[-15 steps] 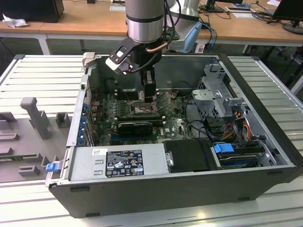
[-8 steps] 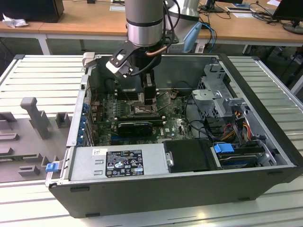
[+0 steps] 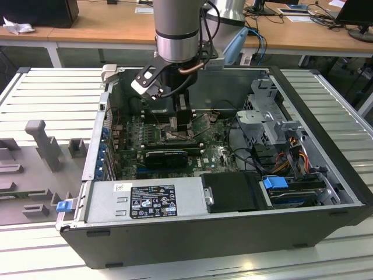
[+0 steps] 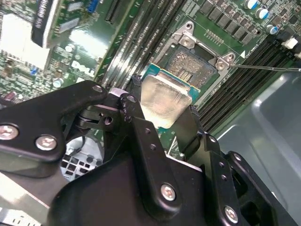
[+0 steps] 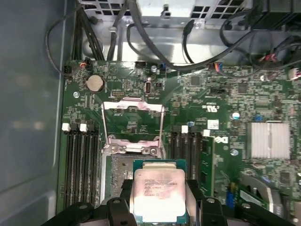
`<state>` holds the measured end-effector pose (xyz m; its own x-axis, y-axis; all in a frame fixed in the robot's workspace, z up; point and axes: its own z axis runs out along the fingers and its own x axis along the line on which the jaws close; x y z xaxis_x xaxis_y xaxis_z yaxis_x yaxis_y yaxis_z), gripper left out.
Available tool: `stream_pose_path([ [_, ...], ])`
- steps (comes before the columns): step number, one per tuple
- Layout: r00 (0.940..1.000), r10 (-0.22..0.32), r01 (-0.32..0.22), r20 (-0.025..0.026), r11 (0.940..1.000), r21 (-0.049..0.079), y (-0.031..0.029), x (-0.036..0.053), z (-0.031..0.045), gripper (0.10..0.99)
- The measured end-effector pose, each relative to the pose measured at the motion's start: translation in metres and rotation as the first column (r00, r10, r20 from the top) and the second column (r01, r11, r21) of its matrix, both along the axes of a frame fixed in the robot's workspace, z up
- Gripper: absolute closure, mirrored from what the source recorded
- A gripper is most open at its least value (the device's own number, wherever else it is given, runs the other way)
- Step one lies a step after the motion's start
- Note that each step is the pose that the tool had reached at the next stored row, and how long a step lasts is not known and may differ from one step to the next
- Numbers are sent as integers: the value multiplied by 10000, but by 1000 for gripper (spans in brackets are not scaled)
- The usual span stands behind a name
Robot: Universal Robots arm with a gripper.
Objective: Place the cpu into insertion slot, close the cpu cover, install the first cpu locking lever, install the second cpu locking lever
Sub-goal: 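Place the cpu into insertion slot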
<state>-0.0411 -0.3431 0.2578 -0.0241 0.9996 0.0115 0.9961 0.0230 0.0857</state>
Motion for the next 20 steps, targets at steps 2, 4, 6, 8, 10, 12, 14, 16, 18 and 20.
stream_pose_path([
  [2,10000,1,-1,1,10000,1,15,-7,-25,561],
  [4,10000,0,0,10,10000,1,81,-59,-215,561],
  [6,10000,-1,1,11,10000,9,125,-61,-310,561],
  [8,10000,-25,25,11,10000,8,140,-61,-350,561],
  [10,10000,-34,34,9,10000,6,171,-65,-388,561],
  [12,10000,-95,95,12,10000,10,198,-93,-415,561],
  [14,9998,-190,190,10,9998,8,209,-100,-455,561],
  [16,9998,-195,195,10,9998,9,211,-92,-494,561],
  [18,9997,-228,228,9,9997,7,217,-90,-503,561],
  [20,9993,-366,366,11,9993,10,229,-89,-515,561],
])
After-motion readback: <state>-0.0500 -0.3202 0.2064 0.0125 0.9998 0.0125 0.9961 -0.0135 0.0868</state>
